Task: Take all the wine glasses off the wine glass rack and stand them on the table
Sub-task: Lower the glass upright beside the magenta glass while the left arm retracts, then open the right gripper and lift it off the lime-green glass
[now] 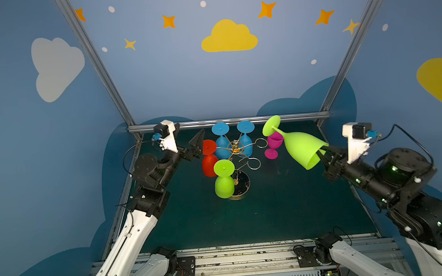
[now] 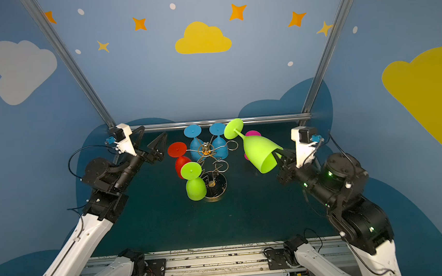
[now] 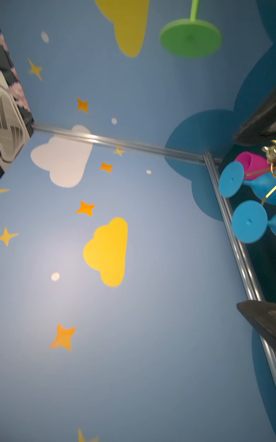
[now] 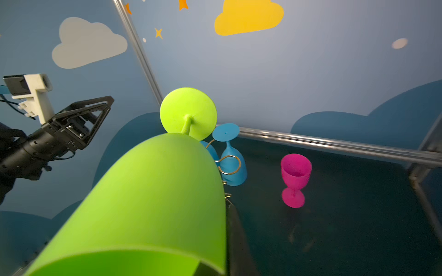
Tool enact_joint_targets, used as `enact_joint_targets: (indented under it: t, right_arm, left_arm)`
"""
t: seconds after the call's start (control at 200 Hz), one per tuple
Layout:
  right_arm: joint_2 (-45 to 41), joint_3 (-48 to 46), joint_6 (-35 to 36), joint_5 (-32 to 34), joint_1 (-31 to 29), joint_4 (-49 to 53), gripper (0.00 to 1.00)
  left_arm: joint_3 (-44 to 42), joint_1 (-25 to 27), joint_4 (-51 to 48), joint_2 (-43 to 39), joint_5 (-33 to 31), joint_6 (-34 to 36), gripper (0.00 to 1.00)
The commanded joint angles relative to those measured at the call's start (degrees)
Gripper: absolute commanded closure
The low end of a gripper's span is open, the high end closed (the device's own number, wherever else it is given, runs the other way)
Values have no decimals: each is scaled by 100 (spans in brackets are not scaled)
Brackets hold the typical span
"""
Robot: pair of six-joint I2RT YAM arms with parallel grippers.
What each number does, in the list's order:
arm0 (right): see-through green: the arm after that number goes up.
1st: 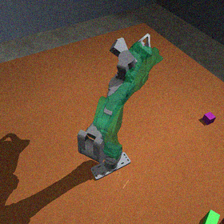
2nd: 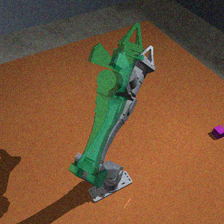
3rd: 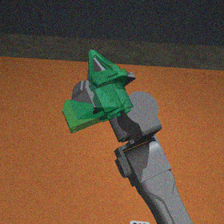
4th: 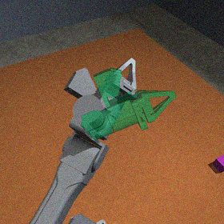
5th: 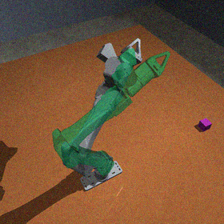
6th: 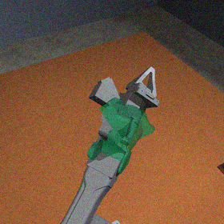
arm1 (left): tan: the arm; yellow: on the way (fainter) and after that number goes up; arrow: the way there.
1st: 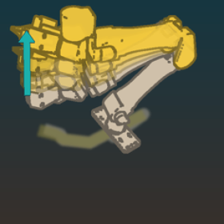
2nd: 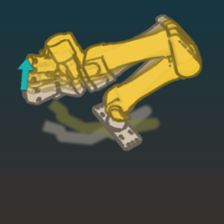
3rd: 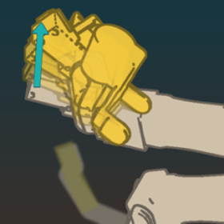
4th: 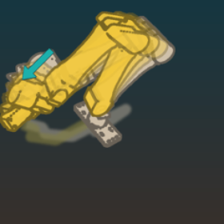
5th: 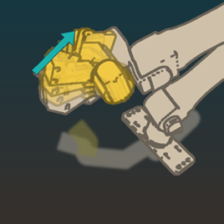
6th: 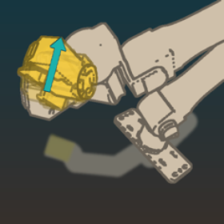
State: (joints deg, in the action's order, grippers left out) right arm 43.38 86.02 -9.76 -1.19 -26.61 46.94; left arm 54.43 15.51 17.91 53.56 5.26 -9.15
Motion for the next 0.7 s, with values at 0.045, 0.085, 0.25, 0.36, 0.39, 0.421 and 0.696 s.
enact_joint_targets:
  t: [0.045,0.085,0.25,0.36,0.39,0.421,0.696]
  right_arm:
    - [6,389,310,1149,7,1875,100]
    - [78,447,333,1310,7,2173,100]
    - [456,323,373,1791,10,2786,100]
    - [916,128,429,2005,37,2845,100]
    - [1063,81,477,2042,71,2824,100]
    - [1233,56,528,2048,125,2823,100]
    - [2660,122,958,1126,1415,2175,100]
  left_arm:
    - [-894,-744,475,-163,-177,-136,0]
    - [-1053,-860,618,-162,-195,-138,0]
    - [-1377,-1268,724,-211,-172,-438,0]
    - [-1458,-1351,653,-273,-267,-385,0]
    - [-1476,-1366,630,-287,-296,-361,0]
    - [-1509,-1366,626,-302,-302,-331,0]
    - [-1546,-1366,541,-354,-415,-203,0]
